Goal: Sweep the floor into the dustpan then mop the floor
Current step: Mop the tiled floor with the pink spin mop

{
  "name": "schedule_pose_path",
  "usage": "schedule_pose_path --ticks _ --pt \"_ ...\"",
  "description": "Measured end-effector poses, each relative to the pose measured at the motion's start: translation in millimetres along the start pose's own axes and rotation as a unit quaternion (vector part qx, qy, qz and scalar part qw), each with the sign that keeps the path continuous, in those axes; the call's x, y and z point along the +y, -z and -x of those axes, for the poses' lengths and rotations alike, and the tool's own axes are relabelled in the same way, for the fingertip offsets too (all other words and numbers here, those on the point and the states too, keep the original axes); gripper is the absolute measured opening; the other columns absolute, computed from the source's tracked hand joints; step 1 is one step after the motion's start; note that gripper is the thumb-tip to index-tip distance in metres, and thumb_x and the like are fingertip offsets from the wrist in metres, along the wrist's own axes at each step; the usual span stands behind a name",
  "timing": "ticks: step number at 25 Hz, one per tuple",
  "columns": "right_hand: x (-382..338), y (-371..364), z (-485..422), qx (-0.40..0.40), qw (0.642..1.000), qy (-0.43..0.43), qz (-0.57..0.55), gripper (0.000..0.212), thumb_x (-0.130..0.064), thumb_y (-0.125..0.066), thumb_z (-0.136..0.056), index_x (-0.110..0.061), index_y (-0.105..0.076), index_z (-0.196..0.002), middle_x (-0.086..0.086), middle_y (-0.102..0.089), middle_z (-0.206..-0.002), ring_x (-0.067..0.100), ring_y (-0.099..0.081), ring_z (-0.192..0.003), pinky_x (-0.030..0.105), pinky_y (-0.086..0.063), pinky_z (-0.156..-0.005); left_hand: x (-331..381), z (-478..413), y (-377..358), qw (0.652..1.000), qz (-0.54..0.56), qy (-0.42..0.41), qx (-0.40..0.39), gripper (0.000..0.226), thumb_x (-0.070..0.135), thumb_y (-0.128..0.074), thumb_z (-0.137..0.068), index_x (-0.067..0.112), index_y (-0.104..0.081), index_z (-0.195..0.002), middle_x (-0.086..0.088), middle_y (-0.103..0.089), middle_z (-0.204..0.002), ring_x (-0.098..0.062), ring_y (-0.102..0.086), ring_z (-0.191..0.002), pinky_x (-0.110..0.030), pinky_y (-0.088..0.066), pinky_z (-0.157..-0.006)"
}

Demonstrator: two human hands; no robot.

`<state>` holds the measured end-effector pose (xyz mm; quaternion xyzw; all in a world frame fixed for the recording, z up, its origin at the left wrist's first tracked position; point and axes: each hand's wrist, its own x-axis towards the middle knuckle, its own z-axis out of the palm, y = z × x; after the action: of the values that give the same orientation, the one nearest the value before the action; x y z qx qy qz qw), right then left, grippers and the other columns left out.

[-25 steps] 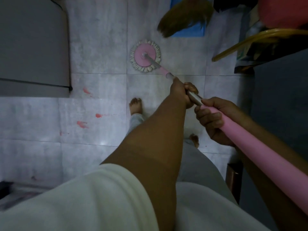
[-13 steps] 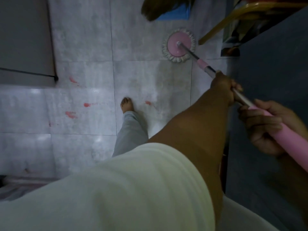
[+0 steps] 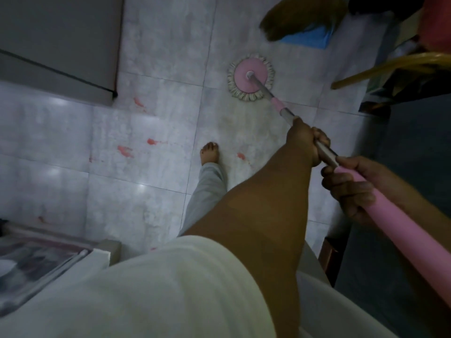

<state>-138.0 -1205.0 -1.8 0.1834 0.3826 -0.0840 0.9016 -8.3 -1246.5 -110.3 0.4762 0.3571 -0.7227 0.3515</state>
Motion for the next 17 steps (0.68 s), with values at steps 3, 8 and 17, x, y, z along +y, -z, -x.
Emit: schedule_pose_path --ticks 3,8,17 --pt "9.3 -66.3 -58.3 0.059 0.993 -0.033 0.093 0.034 -0.020 -0.081 -0.064 -0.013 -0.051 -0.080 -0.005 -0.047 -0.053 0.003 -0.045 -0.031 0.011 -0.036 -0.030 66.0 18.3 26.9 1.000 0.010 -0.002 0.024 0.053 0.064 -0.046 -0.091 0.018 -0.036 -0.069 0.007 -0.031 -0.044 -0.005 -0.028 -0.027 -0.005 -0.027 -0.037" --pt "1.1 -126.4 -143.7 0.090 0.981 -0.061 0.160 0.016 -0.030 -0.052 -0.085 -0.015 -0.049 -0.080 -0.008 -0.044 -0.052 0.002 -0.042 -0.032 0.009 -0.035 -0.031 168.0 46.2 60.4 0.997 0.031 -0.064 0.017 0.058 0.066 -0.039 -0.093 0.019 -0.031 -0.060 0.006 -0.029 -0.034 -0.006 -0.026 -0.024 -0.006 -0.024 -0.035" --pt "-23.5 -236.9 -293.4 0.049 0.962 -0.133 0.234 0.015 -0.026 -0.054 -0.085 -0.012 -0.053 -0.081 -0.006 -0.049 -0.054 0.002 -0.045 -0.034 0.012 -0.038 -0.032 343.7 51.5 117.4 0.982 0.137 -0.134 -0.005 0.054 0.062 -0.044 -0.094 0.017 -0.037 -0.065 0.006 -0.033 -0.032 -0.008 -0.033 -0.024 -0.006 -0.030 -0.036"
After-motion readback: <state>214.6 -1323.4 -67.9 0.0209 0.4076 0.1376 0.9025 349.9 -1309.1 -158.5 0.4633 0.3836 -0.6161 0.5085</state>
